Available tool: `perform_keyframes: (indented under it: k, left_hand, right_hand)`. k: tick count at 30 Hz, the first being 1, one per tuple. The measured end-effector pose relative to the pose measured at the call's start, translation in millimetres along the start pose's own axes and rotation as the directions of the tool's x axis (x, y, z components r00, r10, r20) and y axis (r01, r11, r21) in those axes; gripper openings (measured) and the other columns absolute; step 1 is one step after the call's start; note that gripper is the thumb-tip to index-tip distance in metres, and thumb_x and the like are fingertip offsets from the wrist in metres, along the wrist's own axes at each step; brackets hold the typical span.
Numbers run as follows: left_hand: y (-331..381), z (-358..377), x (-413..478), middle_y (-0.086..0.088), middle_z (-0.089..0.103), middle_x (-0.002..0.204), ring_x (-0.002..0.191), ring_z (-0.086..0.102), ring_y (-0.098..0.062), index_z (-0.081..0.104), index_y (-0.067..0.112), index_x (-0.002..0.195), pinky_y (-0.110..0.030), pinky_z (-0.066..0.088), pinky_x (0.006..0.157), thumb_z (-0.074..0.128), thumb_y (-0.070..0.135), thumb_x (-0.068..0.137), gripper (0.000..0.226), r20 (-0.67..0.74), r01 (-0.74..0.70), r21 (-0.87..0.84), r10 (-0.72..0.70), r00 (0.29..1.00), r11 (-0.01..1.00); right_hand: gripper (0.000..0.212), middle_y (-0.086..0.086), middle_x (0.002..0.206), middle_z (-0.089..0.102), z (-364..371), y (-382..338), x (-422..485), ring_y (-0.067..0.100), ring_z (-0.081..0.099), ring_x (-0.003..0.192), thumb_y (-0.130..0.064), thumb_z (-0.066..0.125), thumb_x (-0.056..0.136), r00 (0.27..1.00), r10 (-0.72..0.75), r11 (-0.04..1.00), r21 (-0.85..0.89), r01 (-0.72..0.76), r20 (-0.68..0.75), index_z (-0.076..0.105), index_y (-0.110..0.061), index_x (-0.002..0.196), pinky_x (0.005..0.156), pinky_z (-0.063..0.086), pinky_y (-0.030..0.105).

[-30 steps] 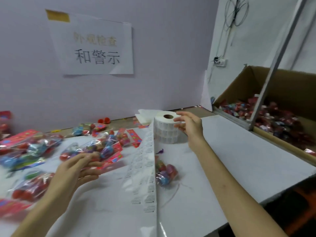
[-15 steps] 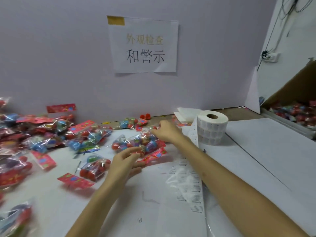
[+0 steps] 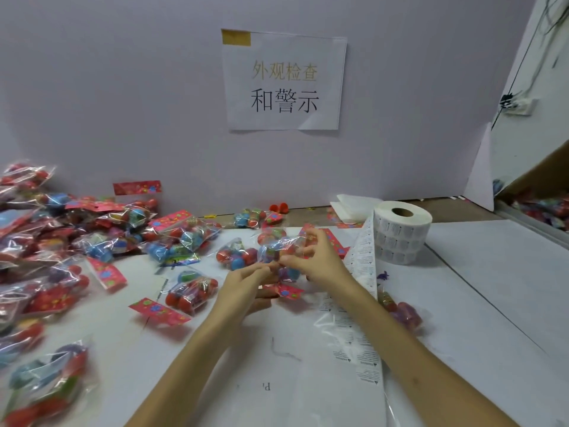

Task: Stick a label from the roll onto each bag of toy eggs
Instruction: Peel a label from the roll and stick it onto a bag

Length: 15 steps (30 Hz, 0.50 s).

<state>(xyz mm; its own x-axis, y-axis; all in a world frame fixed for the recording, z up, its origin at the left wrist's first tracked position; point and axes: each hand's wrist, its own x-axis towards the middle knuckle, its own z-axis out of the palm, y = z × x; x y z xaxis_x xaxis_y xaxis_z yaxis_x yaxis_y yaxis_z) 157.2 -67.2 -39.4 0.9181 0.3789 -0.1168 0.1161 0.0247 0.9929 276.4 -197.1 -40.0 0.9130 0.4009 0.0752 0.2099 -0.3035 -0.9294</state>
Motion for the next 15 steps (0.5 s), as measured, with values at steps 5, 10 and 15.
perform_keyframes:
  k: [5, 10, 15]
  left_hand:
    - [2.9, 2.3, 0.0, 0.001, 0.078, 0.111, 0.105, 0.072, -0.017, 0.076, 0.018, 0.116, -0.03, 0.057, 0.088, 0.043, 0.04, 0.108, 0.04, 0.02, -0.02, -0.001, 0.02, 1.0, 1.0]
    - [2.9, -9.1, 4.9, 0.0, 0.076, 0.119, 0.113, 0.069, -0.02, 0.075, 0.018, 0.118, -0.041, 0.051, 0.099, 0.03, 0.053, 0.107, 0.058, 0.002, -0.06, -0.119, 0.06, 0.998, 0.991]
    - [8.4, -19.3, 11.2, -0.014, 0.074, 0.121, 0.106, 0.073, -0.033, 0.069, 0.013, 0.127, -0.045, 0.053, 0.096, 0.035, 0.064, 0.102, 0.065, 0.106, 0.037, -0.442, 0.011, 0.994, 0.896]
  right_hand:
    - [0.036, 0.0, 0.106, 0.07, -2.9, -4.7, -6.8, 0.021, 0.066, 0.096, -0.02, 0.081, 0.086, 0.984, -0.167, 0.986, -0.015, 0.166, -0.056, 0.068, -0.017, 0.119, 0.072, 0.058, 0.032]
    - [0.035, -0.009, 0.105, 0.075, -8.7, -18.2, -20.2, 0.022, 0.065, 0.08, -0.017, 0.08, 0.086, 0.875, -0.418, 0.898, 0.039, 0.439, -0.243, 0.075, -0.027, 0.119, 0.07, 0.058, 0.031]
    - [0.046, -0.002, 0.114, 0.071, -10.2, -20.9, -28.2, 0.011, 0.066, 0.106, 0.017, 0.069, 0.079, 0.742, -0.66, 0.752, -0.108, 0.651, -0.12, 0.08, -0.017, 0.108, 0.084, 0.055, 0.023]
